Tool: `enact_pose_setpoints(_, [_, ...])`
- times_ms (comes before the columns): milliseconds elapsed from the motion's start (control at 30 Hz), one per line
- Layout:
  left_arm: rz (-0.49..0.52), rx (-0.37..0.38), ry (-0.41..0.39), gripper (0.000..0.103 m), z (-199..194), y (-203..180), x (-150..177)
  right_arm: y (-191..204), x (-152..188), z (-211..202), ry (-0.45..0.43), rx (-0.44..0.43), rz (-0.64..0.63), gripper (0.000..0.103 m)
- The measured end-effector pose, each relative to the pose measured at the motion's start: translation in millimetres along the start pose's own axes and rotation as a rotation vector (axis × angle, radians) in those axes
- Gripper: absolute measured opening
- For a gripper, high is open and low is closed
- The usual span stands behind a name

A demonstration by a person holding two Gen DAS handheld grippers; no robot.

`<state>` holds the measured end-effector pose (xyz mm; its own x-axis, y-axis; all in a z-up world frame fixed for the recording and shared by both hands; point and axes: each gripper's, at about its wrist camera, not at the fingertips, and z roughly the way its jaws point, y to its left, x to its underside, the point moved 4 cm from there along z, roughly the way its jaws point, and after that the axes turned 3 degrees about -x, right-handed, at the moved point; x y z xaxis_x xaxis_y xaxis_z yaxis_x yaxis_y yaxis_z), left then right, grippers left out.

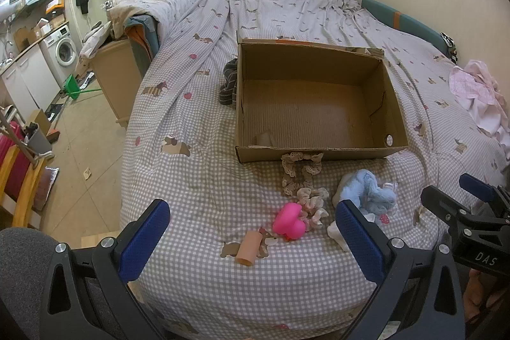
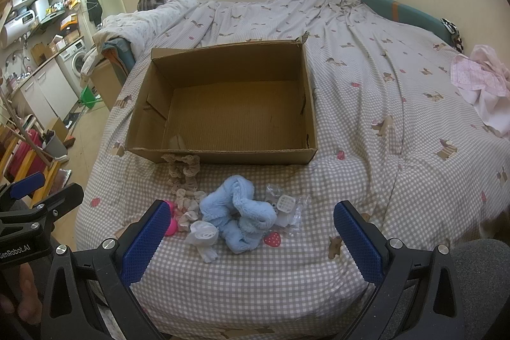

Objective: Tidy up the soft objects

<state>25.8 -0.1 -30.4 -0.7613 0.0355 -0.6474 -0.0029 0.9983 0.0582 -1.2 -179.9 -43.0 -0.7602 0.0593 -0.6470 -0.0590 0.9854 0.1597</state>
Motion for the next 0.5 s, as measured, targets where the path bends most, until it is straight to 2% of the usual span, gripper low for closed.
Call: enact_pose_setpoints(500, [0.002, -0.002, 0.003, 0.103, 0.3, -0.1, 0.2, 0.3, 0.2, 0.1, 0.001, 0.001, -0.001, 0.103])
